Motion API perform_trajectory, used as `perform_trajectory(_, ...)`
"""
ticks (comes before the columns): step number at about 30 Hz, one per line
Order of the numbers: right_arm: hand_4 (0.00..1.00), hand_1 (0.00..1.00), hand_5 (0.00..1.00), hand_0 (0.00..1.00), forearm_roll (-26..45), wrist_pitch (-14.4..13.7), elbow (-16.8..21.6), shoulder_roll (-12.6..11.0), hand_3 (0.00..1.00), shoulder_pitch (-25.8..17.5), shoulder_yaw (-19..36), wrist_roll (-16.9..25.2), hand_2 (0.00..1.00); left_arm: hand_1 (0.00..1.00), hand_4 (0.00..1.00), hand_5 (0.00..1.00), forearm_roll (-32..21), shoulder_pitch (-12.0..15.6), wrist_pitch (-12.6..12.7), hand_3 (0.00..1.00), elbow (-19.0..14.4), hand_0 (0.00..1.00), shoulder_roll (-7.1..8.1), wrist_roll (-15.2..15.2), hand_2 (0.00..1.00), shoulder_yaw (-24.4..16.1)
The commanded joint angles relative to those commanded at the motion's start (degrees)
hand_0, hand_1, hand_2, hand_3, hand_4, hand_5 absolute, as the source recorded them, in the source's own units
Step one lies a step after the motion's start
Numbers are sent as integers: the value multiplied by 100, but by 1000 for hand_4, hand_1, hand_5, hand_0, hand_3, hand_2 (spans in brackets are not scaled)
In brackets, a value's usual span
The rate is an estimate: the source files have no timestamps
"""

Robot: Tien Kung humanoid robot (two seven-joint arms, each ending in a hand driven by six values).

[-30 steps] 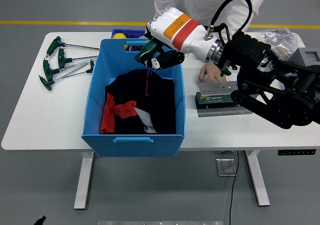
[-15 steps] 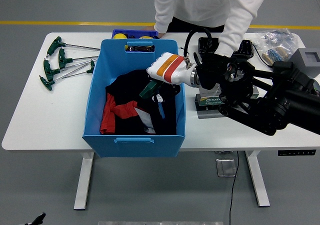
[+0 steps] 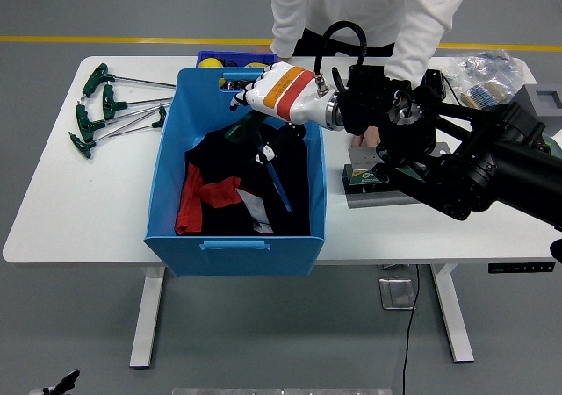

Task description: Lift tool from toolbox,place it in box,lift tool from toolbox,place it in box

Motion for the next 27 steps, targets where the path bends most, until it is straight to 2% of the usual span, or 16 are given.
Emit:
perform_trajectory(9, 998, 827, 703, 834, 13, 23, -23, -37, 866, -28, 84, 0, 873, 719, 687, 580, 5, 1, 7, 645, 6, 753, -4, -5, 751, -12)
perform_trajectory(13, 998, 830, 702, 837, 6, 61, -68, -152, 864, -112, 198, 1, 872, 716, 685, 579, -39, 10, 8, 643, 8, 751, -6, -19, 749, 11)
perform_trajectory(20, 998, 818, 704, 837, -44, 214, -218, -544, 852, -325, 468, -48, 859, 714, 684, 577, -168, 26, 12, 644, 11, 751, -9, -65, 746, 75)
perform_trajectory(23, 998, 809, 710, 823, -108, 406, -290, -654, 833, -487, 710, -141, 842, 710, 687, 579, -180, 40, 18, 643, 19, 749, -20, -70, 742, 70)
perform_trajectory(27, 998, 809, 710, 823, -289, 467, -339, -790, 833, -752, 1108, -195, 842, 710, 687, 579, -218, 41, 10, 643, 17, 749, -30, -75, 742, 92)
